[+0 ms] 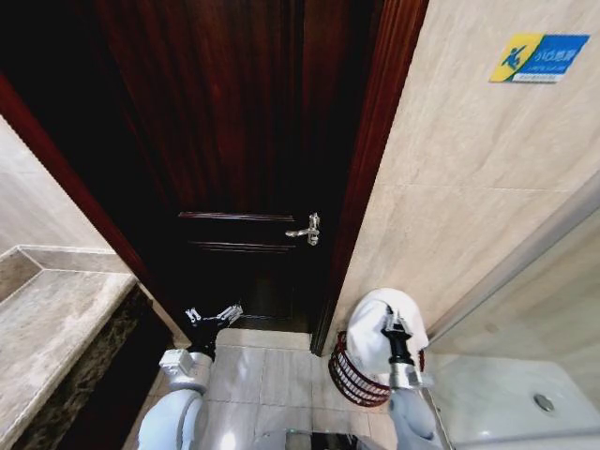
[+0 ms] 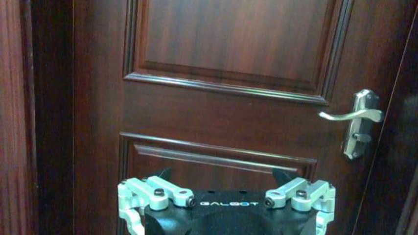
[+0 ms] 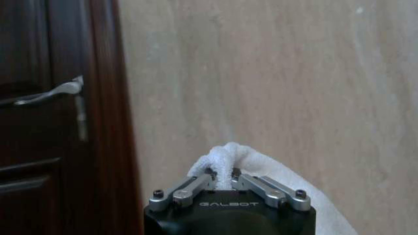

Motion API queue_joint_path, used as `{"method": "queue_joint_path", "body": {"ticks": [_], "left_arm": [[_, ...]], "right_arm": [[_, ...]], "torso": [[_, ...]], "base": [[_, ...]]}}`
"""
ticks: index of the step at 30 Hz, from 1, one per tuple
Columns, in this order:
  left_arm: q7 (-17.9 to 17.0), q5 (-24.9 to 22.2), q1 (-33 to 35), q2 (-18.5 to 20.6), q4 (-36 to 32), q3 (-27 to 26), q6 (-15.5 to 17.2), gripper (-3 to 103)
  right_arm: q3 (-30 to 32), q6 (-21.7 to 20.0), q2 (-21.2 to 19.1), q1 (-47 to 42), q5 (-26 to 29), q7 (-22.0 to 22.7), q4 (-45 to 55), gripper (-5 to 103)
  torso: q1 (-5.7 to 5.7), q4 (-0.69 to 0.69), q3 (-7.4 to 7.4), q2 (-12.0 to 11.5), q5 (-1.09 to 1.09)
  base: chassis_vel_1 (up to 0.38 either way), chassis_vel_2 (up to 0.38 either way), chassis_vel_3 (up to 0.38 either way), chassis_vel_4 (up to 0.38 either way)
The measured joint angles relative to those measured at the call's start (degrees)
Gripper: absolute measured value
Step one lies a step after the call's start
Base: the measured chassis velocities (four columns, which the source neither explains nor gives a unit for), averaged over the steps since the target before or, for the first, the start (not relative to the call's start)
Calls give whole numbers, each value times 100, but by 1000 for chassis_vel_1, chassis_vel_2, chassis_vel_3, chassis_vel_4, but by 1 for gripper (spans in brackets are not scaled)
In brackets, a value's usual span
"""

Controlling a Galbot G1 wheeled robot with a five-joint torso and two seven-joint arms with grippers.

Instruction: Discard the used towel into the hamper.

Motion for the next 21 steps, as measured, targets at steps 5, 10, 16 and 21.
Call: {"method": "queue_joint_path", "body": {"ticks": [5,10,16,21], "left_arm": [[0,0,0,0,0,0,0,100],[0,0,0,0,0,0,0,100],[0,0,0,0,0,0,0,100],[0,0,0,0,0,0,0,100]], "right_arm": [[-184,163,17,-119,-107,31,-150,4],[-123,161,-4,-155,48,106,-193,4],[56,60,-19,-120,300,116,-216,4],[504,9,-285,81,756,185,-766,4]], "torso": [[0,0,0,0,1],[0,0,0,0,0],[0,0,0,0,1],[0,-1,0,0,1]], "base": [[0,0,0,0],[0,0,0,0],[0,0,0,0],[0,0,0,0]]}}
